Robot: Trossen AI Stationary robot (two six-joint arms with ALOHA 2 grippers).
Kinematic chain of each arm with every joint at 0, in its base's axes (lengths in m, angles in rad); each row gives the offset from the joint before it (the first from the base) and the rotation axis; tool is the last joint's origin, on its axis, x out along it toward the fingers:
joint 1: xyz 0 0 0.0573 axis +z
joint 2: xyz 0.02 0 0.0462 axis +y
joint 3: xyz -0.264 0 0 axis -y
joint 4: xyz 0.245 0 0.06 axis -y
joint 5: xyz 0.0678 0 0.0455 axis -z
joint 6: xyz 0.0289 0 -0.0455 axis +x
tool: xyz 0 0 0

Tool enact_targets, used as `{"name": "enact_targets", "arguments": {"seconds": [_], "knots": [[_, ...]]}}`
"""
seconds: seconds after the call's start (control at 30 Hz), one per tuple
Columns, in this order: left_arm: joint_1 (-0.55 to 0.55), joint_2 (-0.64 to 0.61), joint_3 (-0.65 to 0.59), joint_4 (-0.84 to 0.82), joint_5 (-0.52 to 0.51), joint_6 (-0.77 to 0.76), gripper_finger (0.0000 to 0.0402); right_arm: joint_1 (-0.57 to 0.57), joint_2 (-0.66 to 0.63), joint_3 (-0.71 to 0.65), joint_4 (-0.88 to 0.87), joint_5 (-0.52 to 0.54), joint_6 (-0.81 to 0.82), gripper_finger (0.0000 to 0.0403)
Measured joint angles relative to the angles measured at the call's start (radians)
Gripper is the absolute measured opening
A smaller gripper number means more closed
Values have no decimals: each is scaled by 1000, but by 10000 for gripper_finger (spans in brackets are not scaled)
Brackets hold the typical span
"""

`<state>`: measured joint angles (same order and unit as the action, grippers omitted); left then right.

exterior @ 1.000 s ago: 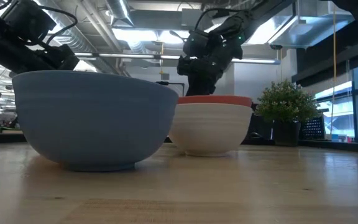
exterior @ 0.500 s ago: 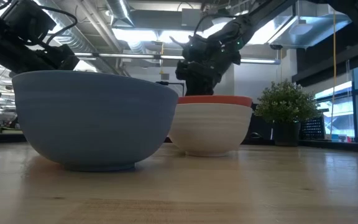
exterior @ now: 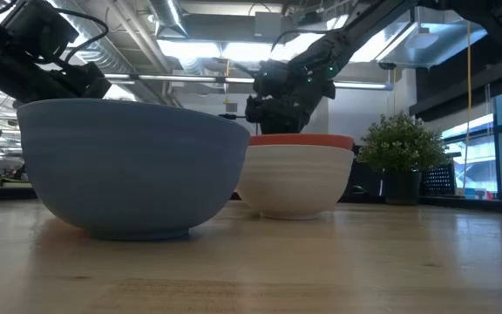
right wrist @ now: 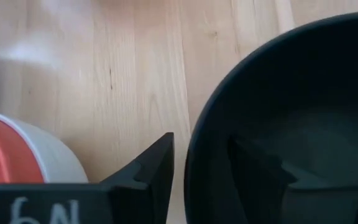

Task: Nest bowls inside each other
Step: Stack the top black bowl on top of the orange bowl

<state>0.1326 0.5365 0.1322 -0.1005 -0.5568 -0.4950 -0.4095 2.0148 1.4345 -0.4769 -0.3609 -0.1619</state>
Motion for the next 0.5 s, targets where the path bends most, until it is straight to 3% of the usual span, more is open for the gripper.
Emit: {"name": "enact_targets", "arguments": {"seconds": [0.1, 0.3, 0.5], "knots": [[0, 0, 0, 0, 0, 0, 65, 0, 0, 0, -1, 0, 0, 120], [0, 0, 0, 0, 0, 0, 65, 0, -2, 2, 17, 7, -23, 21], [0, 0, 0, 0, 0, 0, 65, 0, -2, 2, 8, 1, -15, 30]]}}
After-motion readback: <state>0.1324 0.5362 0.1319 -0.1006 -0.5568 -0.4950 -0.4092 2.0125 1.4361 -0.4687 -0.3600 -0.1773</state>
